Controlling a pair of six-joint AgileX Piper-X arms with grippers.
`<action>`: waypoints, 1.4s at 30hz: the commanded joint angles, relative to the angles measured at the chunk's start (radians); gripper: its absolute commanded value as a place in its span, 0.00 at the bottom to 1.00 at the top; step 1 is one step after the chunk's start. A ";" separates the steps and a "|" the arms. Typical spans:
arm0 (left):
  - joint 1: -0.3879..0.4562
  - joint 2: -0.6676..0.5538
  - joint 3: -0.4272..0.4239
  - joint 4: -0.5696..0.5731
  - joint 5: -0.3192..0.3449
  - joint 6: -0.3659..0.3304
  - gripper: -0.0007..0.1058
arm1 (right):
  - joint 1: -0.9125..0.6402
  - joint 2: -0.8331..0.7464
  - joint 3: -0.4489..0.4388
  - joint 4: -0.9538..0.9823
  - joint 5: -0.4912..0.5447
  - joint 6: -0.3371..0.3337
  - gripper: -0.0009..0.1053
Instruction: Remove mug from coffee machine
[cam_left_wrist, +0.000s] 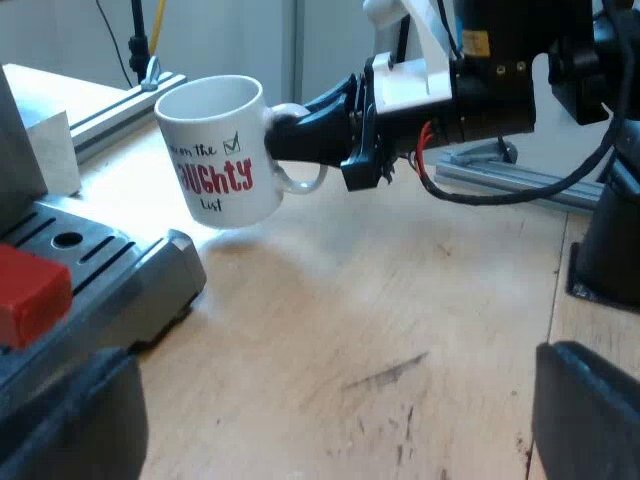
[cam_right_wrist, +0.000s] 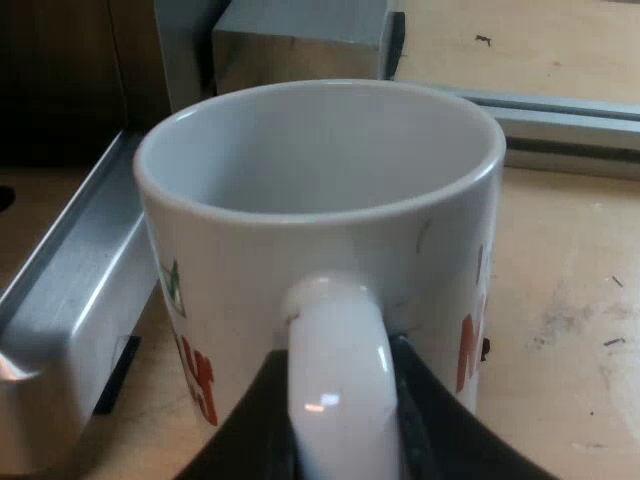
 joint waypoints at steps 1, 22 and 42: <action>-0.004 -0.002 0.005 -0.014 -0.028 0.003 0.75 | -0.026 0.026 -0.012 -0.106 -0.041 -0.023 0.01; -0.004 0.000 0.008 -0.011 -0.197 0.003 0.75 | -0.030 0.537 -0.051 -0.606 -0.097 -0.075 0.01; -0.004 0.000 0.008 -0.015 -0.197 0.003 0.75 | -0.030 0.601 -0.075 -0.623 0.035 -0.040 0.01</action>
